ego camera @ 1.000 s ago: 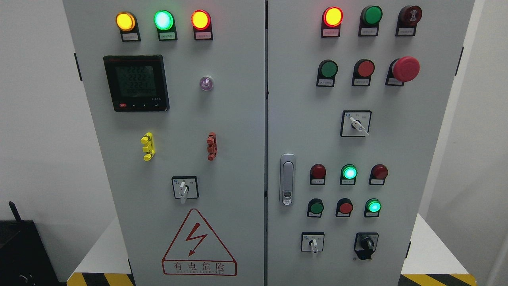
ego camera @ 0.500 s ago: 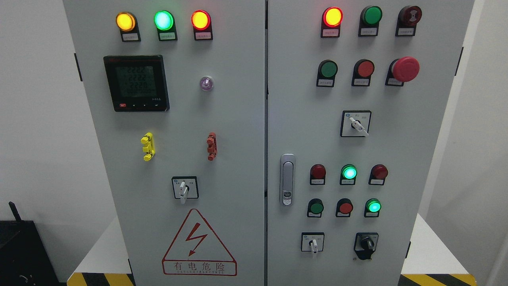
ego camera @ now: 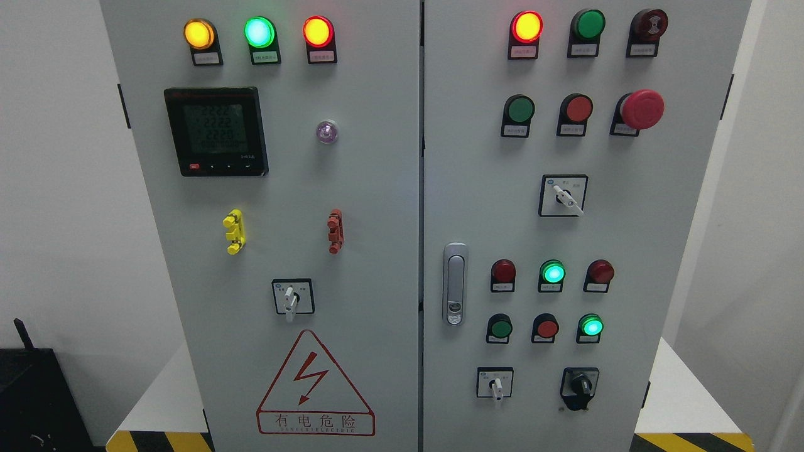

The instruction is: Turn on light switch 1

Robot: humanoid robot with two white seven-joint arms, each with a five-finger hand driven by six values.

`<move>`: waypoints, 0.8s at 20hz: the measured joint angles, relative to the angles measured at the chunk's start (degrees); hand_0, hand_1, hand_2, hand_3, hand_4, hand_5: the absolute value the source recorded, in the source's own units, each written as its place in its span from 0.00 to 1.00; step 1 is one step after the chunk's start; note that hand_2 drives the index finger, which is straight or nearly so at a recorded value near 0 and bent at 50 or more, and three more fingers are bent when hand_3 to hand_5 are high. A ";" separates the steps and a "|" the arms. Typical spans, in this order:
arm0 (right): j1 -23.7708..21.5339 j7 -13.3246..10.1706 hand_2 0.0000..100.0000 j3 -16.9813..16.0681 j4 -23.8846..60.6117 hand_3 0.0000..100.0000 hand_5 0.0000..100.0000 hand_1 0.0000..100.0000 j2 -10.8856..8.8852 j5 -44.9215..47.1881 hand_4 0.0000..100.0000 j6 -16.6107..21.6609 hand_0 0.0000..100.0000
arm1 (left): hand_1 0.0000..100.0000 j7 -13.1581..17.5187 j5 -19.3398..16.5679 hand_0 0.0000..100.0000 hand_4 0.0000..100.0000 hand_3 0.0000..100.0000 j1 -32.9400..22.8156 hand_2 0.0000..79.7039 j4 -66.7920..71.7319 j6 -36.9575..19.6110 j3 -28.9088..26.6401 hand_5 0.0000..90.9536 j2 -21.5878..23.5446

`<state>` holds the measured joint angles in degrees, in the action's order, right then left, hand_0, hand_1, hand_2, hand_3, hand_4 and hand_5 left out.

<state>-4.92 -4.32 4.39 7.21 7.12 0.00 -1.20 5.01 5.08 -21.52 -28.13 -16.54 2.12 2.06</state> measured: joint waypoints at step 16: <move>0.00 0.00 0.00 0.00 0.00 0.00 0.00 0.00 0.00 0.00 0.00 0.00 0.00 | 0.42 2.27 -0.54 0.40 0.67 0.51 -7.01 0.35 -31.87 -12.52 -7.65 0.50 2.58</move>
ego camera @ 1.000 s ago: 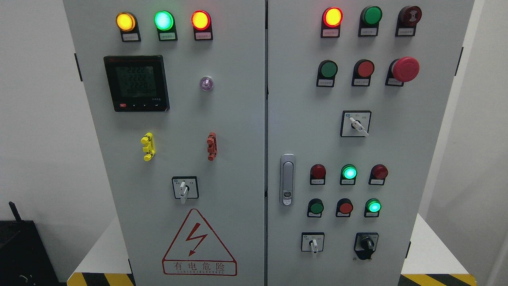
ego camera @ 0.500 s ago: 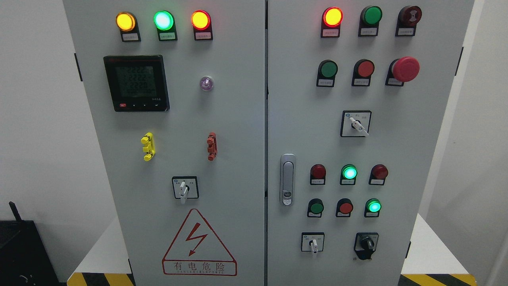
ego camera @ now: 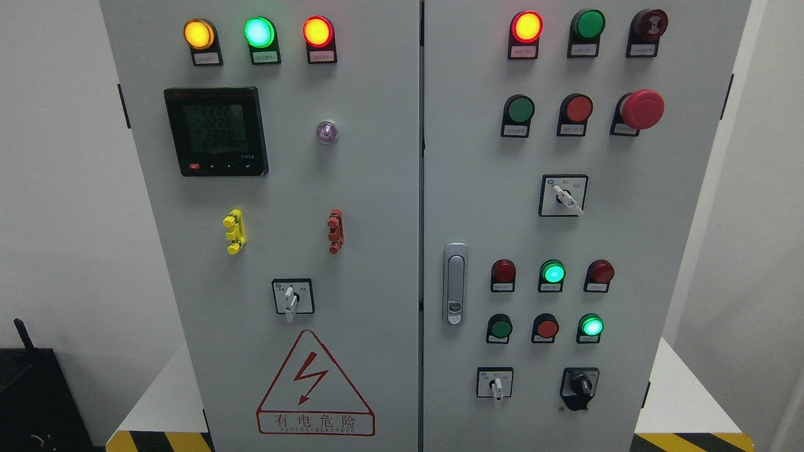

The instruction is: Turn on light switch 1

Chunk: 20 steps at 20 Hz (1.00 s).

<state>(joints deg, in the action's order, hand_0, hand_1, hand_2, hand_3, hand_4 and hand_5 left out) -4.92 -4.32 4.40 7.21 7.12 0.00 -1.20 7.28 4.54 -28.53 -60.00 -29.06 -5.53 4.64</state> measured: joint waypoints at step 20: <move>0.00 0.00 0.00 0.00 0.00 0.00 0.00 0.00 0.00 0.00 0.00 0.00 0.00 | 0.58 0.23 -0.02 0.37 0.80 0.64 5.28 0.51 -24.57 0.83 -0.79 0.73 1.00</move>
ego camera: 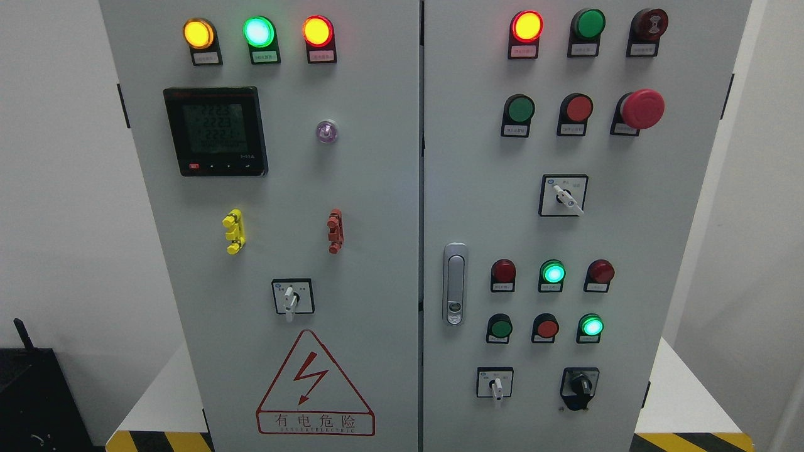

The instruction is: Turn on light switch 1

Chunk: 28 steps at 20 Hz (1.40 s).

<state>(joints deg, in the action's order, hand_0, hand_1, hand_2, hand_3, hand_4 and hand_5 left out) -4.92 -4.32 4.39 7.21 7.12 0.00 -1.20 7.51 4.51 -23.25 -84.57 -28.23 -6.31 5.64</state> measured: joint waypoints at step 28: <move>0.00 0.00 0.00 0.00 0.00 0.00 0.00 0.00 0.00 0.00 0.00 0.00 0.00 | 0.64 -7.60 -0.55 0.00 0.85 0.72 14.76 0.62 -25.28 29.49 5.49 0.77 -3.33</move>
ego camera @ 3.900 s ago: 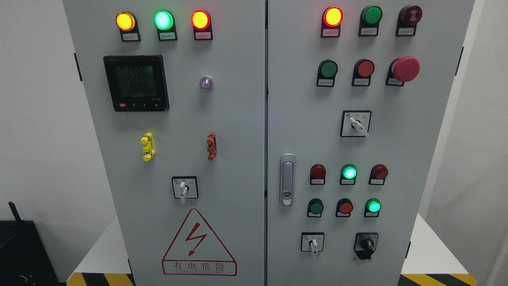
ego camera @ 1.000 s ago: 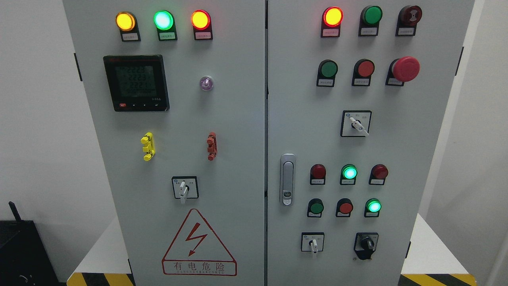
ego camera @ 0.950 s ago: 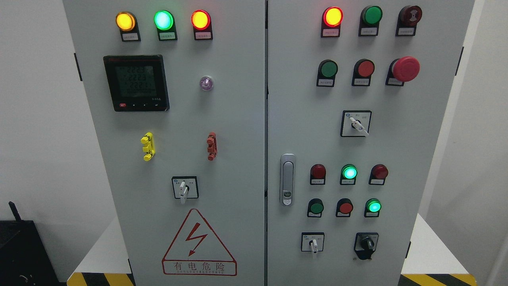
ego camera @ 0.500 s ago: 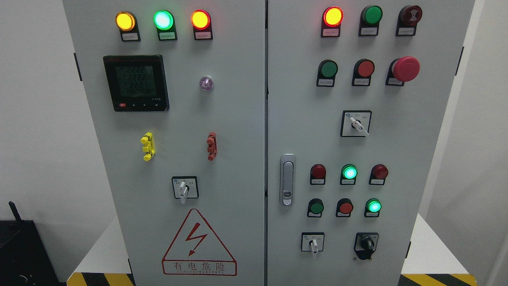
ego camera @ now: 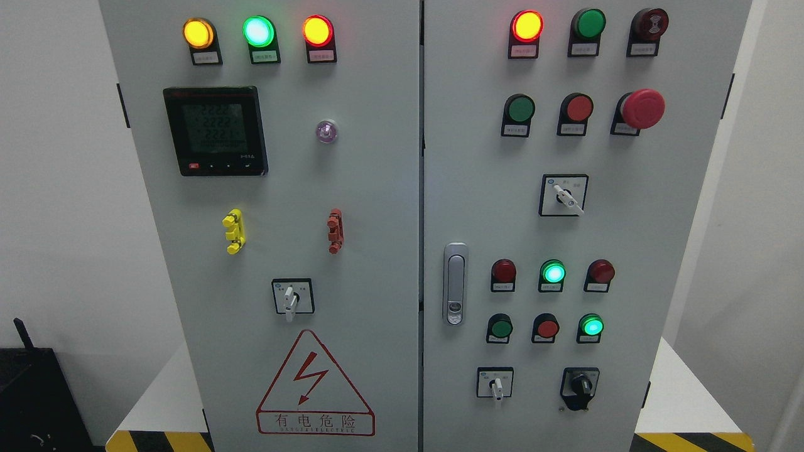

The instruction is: Turn on light switch 1

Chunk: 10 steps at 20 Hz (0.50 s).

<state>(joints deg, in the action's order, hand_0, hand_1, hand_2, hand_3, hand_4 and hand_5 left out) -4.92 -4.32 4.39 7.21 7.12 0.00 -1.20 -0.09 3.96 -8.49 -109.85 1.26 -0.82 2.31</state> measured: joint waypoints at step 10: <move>0.00 0.00 0.00 0.00 0.00 0.00 0.00 0.00 0.00 0.00 0.00 0.00 0.00 | 0.65 -5.07 -3.21 0.00 0.81 0.68 5.41 0.58 -1.95 2.98 2.55 0.72 -3.25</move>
<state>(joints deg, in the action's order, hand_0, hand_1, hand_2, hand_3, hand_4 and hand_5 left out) -4.92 -4.32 4.40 7.21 7.12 0.00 -1.20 -5.16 0.76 -3.08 -111.80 4.24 1.73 -0.94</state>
